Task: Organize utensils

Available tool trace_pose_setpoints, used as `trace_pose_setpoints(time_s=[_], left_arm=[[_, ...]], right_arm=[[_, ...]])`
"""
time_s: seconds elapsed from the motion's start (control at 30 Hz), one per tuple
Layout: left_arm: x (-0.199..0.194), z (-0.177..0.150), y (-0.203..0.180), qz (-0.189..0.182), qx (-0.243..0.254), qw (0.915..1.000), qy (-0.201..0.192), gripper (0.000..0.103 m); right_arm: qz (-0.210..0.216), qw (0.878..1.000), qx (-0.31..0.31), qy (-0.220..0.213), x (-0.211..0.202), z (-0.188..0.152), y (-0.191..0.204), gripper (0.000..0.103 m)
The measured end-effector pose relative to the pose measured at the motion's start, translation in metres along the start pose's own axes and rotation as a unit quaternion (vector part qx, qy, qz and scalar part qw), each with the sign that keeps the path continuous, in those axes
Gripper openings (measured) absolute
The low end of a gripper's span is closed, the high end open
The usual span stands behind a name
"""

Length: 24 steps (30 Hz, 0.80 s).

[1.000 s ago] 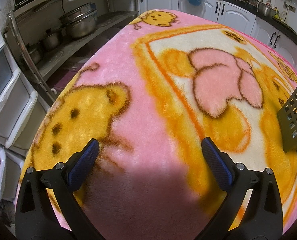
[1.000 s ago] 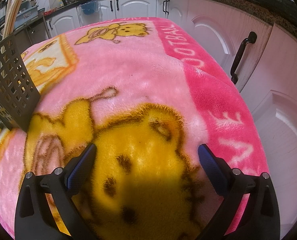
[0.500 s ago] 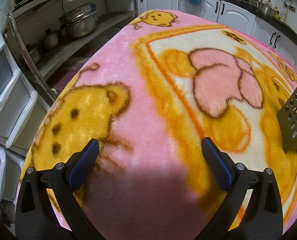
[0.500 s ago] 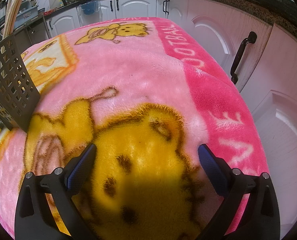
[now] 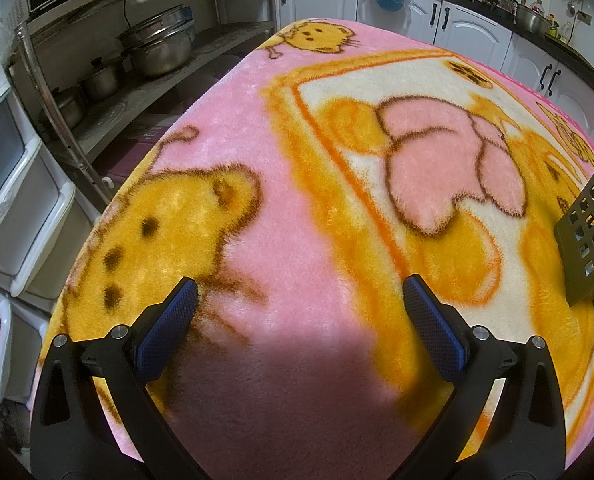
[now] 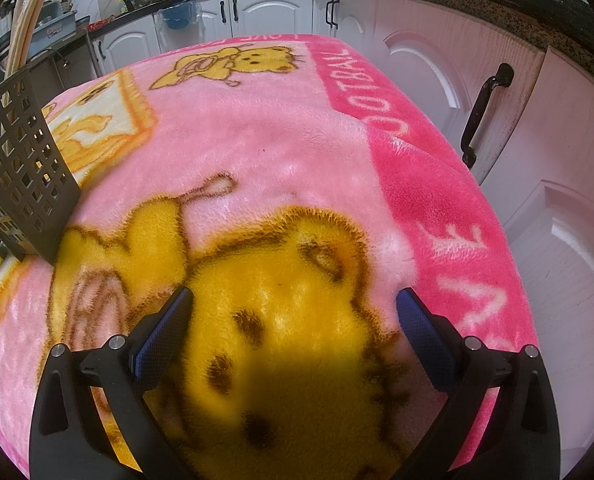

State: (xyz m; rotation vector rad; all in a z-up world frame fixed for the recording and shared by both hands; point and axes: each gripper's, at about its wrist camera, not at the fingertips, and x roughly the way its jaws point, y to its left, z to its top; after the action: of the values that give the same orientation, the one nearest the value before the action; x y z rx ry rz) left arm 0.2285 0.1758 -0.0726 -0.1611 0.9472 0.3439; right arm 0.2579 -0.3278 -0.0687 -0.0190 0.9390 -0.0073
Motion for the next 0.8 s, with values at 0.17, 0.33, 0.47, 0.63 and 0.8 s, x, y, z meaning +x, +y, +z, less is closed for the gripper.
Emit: trace_pose_setpoints(time_s=[0.17,0.33,0.47,0.63,0.8], left_arm=[[0.0033,0.0019,-0.0010,0.000,0.000,1.0000,0.000,0.094],[0.0034,0.0018,-0.0003,0.000,0.000,1.0000,0.000,0.094],[0.0036,0.0022,-0.0004,-0.001,-0.001,1.0000,0.001,0.094],[0.0036,0.0021,-0.0008,-0.001,-0.001,1.0000,0.000,0.094],[0.0035,0.0017,0.0000,-0.001,-0.001,1.0000,0.000,0.094]], right_arm=[[0.000,1.000,0.000,0.000,0.0014,0.0011,0.0009,0.098],[0.000,1.000,0.000,0.000,0.0027,0.0019,0.0031,0.098],[0.000,1.000,0.000,0.000,0.0004,0.0004,0.0004,0.098],[0.000,1.000,0.000,0.000,0.0019,0.0014,0.0013,0.098],[0.000,1.000,0.000,0.000,0.0015,0.0011,0.0004,0.098]])
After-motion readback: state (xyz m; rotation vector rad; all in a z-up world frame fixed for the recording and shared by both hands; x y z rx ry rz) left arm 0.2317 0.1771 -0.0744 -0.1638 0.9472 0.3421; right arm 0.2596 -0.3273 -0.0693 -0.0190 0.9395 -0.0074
